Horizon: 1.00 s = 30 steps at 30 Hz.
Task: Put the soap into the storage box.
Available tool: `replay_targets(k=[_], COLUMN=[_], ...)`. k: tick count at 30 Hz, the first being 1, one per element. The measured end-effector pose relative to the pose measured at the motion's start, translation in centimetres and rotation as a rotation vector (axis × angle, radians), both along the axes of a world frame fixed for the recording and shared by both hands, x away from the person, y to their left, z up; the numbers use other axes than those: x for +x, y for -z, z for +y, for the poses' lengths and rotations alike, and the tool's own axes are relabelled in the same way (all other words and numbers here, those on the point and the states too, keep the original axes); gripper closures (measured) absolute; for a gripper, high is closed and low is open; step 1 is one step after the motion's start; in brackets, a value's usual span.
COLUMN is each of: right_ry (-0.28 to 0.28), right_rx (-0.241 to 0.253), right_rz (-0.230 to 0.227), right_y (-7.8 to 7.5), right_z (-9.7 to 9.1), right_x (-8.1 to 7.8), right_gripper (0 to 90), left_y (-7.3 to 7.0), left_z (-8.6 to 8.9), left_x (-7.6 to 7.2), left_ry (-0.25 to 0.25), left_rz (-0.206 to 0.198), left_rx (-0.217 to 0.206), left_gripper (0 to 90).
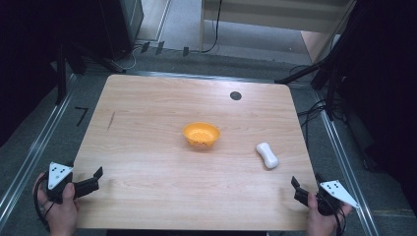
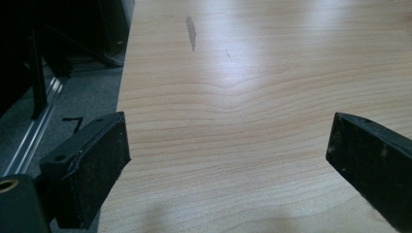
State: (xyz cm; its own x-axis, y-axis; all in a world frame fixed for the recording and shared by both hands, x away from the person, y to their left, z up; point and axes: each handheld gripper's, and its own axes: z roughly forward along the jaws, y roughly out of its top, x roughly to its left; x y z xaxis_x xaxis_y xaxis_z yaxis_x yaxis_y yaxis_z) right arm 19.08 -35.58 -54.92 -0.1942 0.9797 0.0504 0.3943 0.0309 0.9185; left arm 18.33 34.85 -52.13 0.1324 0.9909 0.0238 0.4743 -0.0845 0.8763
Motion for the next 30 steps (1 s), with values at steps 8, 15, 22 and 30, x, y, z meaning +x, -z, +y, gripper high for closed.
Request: replay_targets(k=[8,15,22,30], right_ry=[0.003,0.032,0.039,-0.091], right_rx=[-0.089,-0.164,-0.229,-0.294], right_rz=[0.046,0.106,0.160,0.285], right_y=[0.0,-0.9,-2.4,-3.3], right_z=[1.1,2.3,3.3,4.0], right_x=[0.5,0.7,1.0,2.3], right_gripper=[6.8,8.4,13.0,25.0], left_y=[0.0,0.0,0.0,0.0], left_z=[0.0,0.0,0.0,0.1], left_x=[0.0,0.0,0.0,0.0], left_ry=[-0.004,-0.003,-0.005,-0.004], left_rz=[-0.001,0.000,-0.002,0.002], left_rx=[0.002,-0.002,-0.002,-0.002], left_gripper=[2.2,2.2,2.2,2.2])
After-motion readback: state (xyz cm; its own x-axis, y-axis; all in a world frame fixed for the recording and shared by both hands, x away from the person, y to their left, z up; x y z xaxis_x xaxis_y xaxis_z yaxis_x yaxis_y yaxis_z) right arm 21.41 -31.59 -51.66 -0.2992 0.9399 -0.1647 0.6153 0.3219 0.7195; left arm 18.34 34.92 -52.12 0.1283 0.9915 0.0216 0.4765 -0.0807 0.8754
